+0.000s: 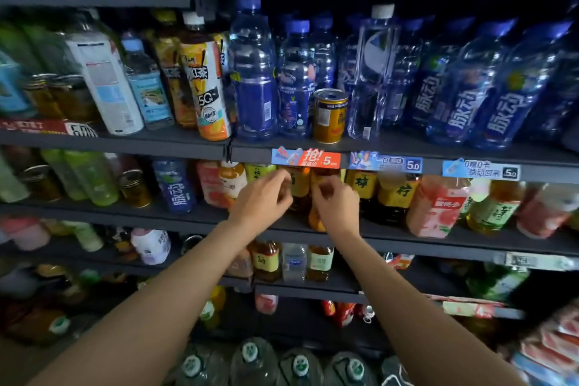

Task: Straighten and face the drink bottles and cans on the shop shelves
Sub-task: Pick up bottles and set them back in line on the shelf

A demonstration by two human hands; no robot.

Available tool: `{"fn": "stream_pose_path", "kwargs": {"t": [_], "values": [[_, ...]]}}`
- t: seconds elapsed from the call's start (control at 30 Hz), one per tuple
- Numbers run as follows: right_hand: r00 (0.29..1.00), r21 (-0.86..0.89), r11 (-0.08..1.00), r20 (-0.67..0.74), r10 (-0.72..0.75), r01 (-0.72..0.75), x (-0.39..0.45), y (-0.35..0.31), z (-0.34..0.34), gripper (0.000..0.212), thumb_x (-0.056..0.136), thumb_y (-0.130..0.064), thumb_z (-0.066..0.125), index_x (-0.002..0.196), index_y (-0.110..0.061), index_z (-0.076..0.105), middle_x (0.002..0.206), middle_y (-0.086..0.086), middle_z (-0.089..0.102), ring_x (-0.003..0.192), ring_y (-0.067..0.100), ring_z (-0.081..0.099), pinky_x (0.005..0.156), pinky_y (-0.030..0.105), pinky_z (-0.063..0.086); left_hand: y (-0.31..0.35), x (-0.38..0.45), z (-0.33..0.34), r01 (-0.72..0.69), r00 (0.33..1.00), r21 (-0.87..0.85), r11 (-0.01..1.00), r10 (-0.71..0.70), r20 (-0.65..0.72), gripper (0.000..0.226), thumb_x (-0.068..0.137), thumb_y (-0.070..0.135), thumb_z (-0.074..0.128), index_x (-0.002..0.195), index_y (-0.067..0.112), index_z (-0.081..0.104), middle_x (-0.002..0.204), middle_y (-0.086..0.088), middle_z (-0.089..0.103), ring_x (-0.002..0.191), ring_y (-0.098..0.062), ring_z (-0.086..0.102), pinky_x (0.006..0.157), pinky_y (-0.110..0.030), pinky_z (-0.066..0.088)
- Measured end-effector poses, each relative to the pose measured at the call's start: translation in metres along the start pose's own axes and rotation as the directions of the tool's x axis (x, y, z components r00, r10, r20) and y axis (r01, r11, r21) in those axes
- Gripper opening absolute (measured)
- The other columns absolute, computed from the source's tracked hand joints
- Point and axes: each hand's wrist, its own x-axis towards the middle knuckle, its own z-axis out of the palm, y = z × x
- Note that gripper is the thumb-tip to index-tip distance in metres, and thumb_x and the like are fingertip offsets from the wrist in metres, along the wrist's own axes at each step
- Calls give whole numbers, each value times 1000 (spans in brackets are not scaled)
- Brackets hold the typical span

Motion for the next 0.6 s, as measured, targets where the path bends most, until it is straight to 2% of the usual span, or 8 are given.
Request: {"fn": "stream_pose_path", "kwargs": {"t": [0.07, 0.13, 0.23, 0.37, 0.43, 0.6], "values": [[986, 44, 992, -125, -113, 120, 12, -28, -9, 13, 89, -13, 58, 98, -5, 62, 92, 9, 66, 85, 25, 62, 66, 21, 36, 5, 15, -8, -56, 996, -67, 996, 51, -74, 32, 89, 17, 55, 121, 10, 52, 110, -6, 63, 97, -25, 61, 73, -33, 46], [970, 14, 984, -170, -174, 179, 34, -53, -20, 28, 87, -10, 58, 115, -8, 55, 108, 10, 57, 99, 28, 56, 75, 26, 38, 12, 31, -18, -71, 991, -141, 987, 55, -118, 41, 91, 19, 53, 130, 12, 46, 119, -7, 59, 104, -25, 59, 80, -35, 44], [984, -227, 962, -57, -166, 149, 60, -71, -32, 58, 88, -10, 56, 141, -21, 34, 130, 15, 37, 121, 31, 37, 92, 35, 36, 21, 53, -29, -81, 992, -175, 981, 63, -106, 53, 90, 18, 52, 141, 18, 34, 128, -6, 49, 114, -22, 50, 86, -30, 38], [998, -314, 949, 64, 16, 5, 78, -76, -30, 70, 91, -17, 57, 147, -25, 17, 141, 20, 24, 128, 40, 31, 99, 43, 35, 15, 66, -41, -77, 992, -139, 987, 63, -107, 59, 89, 13, 49, 143, 20, 28, 125, -4, 46, 107, -19, 49, 76, -23, 35], [999, -300, 954, 51, 12, 3, 83, -78, -24, 64, 90, -19, 58, 144, -21, 23, 136, 23, 28, 123, 42, 36, 96, 44, 37, 8, 67, -44, -69, 994, -127, 989, 57, -95, 59, 90, 14, 48, 144, 20, 27, 125, -4, 45, 104, -19, 50, 73, -23, 35], [986, -266, 963, -146, -74, 33, 86, -84, -15, 48, 88, -25, 64, 126, -8, 39, 125, 21, 35, 115, 39, 40, 82, 36, 39, -3, 67, -42, -81, 996, -94, 992, 78, -36, 63, 90, 20, 51, 145, 18, 21, 132, -4, 40, 112, -19, 48, 77, -25, 38]]}}
